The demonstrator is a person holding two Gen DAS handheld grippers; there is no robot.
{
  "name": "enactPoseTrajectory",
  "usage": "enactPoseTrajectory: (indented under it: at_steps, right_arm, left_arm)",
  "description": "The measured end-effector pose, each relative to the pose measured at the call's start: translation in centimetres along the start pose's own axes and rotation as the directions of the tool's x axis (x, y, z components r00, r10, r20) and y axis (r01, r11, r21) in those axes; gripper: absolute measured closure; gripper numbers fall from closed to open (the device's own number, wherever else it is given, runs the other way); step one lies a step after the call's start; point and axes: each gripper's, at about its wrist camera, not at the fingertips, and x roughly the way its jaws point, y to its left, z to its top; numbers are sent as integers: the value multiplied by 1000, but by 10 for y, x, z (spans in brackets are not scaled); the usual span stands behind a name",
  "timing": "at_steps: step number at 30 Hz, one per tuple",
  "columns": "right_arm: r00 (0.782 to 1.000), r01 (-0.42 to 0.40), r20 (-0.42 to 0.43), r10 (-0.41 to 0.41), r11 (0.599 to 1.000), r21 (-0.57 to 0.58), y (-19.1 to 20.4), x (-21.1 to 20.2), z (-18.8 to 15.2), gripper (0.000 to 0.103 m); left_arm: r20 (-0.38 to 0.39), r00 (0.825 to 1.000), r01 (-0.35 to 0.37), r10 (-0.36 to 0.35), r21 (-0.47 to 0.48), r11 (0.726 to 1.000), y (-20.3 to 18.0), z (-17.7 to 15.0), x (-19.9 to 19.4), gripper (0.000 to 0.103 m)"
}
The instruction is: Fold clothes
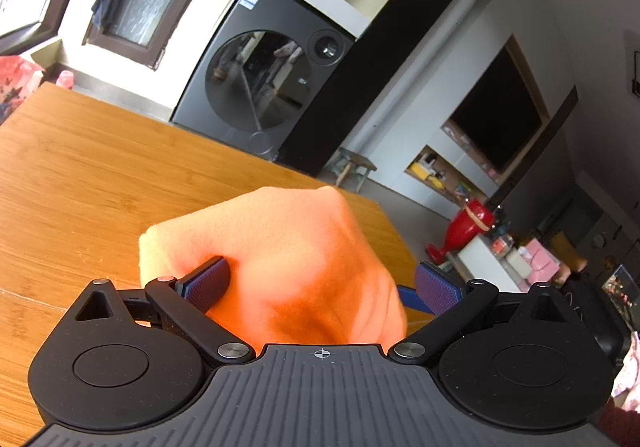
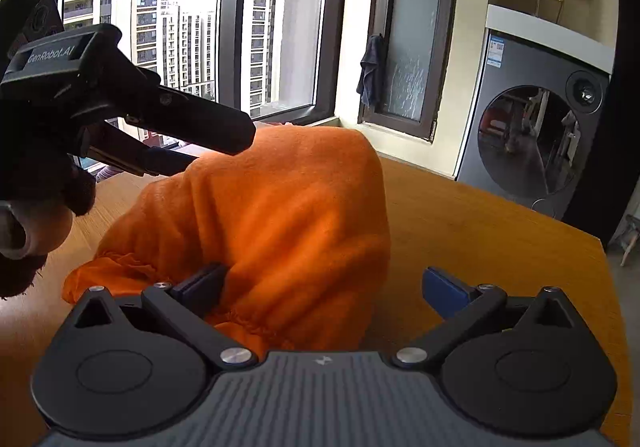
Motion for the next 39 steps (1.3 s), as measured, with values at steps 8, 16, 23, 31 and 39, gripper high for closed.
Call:
enactPoseTrajectory:
  at_steps: [8, 16, 23, 31, 39]
  right_arm:
    - [979, -205, 62, 195, 953, 223, -63, -28, 16, 0]
    - [1000, 22, -14, -19, 960, 281, -78, 25, 29, 0]
    - [996, 88, -27, -84, 963, 254, -71, 38, 14, 0]
    - [981, 179, 28, -191, 955, 236, -66, 28, 3, 0]
    - [976, 203, 31, -218, 947, 250, -69, 28, 3, 0]
  left_arm:
    - [19, 1000, 19, -19, -4, 1000, 7, -1, -3, 1]
    - [24, 999, 29, -29, 17, 999, 9, -3, -4, 1]
    - [27, 998, 55, -55, 5, 998, 14, -4, -5, 1]
    - [139, 990, 7, 10, -119, 993, 15, -2, -42, 1]
    - [102, 973, 213, -209, -25, 977, -16, -8, -43, 1]
